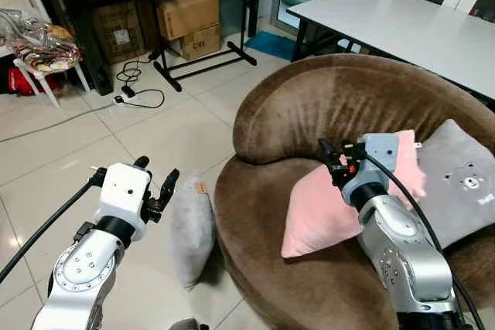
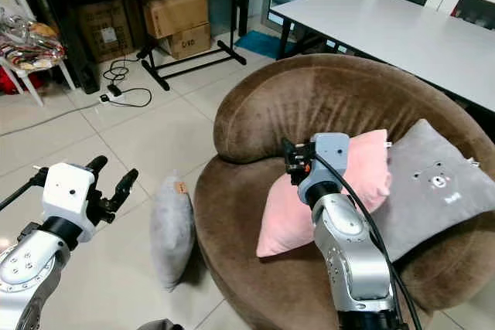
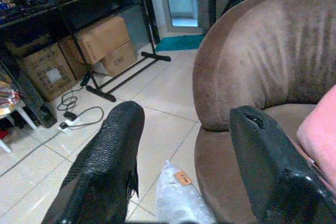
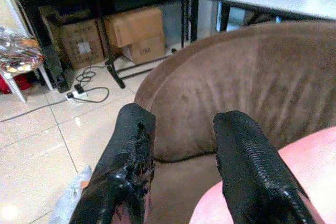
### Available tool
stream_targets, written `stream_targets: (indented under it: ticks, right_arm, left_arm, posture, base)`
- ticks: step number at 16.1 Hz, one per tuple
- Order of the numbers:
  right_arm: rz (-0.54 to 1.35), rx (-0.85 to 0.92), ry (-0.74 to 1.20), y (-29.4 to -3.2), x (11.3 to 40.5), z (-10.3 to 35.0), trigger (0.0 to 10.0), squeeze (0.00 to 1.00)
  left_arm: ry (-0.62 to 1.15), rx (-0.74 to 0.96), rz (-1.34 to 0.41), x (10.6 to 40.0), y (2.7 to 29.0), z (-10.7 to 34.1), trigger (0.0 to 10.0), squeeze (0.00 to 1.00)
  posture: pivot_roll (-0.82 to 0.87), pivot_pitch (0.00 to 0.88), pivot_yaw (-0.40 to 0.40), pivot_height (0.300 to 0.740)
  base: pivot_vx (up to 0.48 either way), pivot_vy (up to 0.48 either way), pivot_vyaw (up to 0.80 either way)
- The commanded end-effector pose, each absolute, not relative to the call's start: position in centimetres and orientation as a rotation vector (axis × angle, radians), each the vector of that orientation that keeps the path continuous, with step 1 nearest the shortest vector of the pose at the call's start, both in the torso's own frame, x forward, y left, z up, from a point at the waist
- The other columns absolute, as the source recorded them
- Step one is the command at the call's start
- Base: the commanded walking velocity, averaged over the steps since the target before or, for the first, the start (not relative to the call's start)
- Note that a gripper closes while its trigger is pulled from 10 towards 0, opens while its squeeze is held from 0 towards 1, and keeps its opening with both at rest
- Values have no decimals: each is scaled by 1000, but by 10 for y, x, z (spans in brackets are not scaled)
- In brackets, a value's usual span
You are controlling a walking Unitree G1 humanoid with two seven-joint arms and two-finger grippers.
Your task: Move the pillow to the sofa from floor
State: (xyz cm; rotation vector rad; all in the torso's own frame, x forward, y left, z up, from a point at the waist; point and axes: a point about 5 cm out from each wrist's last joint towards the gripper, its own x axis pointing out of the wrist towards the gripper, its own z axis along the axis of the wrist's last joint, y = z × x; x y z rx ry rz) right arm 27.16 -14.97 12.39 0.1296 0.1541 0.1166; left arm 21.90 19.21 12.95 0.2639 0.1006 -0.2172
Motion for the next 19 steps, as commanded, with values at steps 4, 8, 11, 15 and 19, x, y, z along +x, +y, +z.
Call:
stream_targets:
  ticks: [4,8,11,15,19]
  right_arm:
    - [78,152,153,-151,274,129,10000,0]
    - [79,136,170,-149,275,130,10000,0]
    - [84,117,173,-147,277,131,10000,0]
    - [83,-89,150,-146,280,141,10000,0]
    - [139,-275,-26,-135,277,172,10000,0]
  left_arm:
    - [90,285,-203,222,195,134,10000,0]
    - [88,290,-212,225,194,134,10000,0]
    - [85,290,-213,227,193,134,10000,0]
    - [81,290,-210,227,192,134,10000,0]
    - [79,290,-210,227,192,135,10000,0]
  posture:
    - [-52,0,-25,740]
    - [-52,0,-22,740]
    - [-53,0,-23,740]
    - [-50,0,-31,740]
    - [-45,0,-33,740]
  base:
    - [0,343,0]
    - [0,369,0]
    - [0,366,0]
    - [0,365,0]
    - [0,356,0]
